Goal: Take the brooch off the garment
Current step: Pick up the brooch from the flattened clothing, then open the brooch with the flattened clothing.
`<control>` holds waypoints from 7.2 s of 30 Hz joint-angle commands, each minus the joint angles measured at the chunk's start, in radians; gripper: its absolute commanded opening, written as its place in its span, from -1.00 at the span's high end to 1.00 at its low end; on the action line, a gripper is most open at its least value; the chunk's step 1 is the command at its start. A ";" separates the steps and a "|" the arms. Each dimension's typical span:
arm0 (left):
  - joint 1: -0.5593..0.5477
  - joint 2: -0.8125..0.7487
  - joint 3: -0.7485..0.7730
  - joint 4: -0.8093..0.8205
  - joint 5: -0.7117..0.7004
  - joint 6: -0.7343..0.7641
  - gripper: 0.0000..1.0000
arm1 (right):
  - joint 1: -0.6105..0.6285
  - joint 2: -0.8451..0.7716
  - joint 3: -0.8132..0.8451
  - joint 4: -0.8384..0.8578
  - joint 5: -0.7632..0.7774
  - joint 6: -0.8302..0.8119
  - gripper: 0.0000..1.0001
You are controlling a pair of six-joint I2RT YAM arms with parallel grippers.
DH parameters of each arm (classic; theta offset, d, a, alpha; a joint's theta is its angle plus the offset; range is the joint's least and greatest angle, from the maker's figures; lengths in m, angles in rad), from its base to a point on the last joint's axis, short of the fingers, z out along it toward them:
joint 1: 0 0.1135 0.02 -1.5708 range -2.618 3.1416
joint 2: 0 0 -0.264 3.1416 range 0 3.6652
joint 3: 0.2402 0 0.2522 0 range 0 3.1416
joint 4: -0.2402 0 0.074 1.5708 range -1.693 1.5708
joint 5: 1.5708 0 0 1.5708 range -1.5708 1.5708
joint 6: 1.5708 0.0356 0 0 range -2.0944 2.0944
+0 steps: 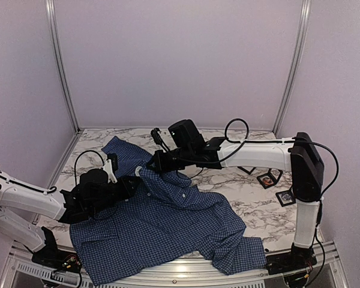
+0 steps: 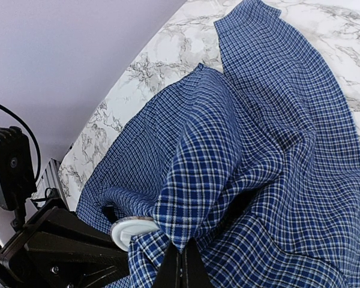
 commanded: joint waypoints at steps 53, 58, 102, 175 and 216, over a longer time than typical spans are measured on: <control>0.030 0.066 0.080 -0.007 -0.027 0.019 0.81 | -0.006 -0.053 -0.029 0.023 -0.020 0.028 1.00; 0.031 0.057 0.076 -0.007 -0.031 0.014 0.85 | -0.005 -0.054 -0.033 0.025 -0.021 0.031 1.00; 0.028 0.018 0.017 0.005 0.020 -0.004 1.00 | -0.019 -0.052 -0.034 0.007 0.016 0.022 1.00; 0.249 0.172 0.149 0.297 0.729 -0.148 1.00 | -0.120 -0.152 -0.458 0.704 -0.325 0.363 0.42; 0.225 0.122 0.197 0.139 0.709 0.027 1.00 | -0.133 -0.126 -0.415 0.690 -0.368 0.380 0.75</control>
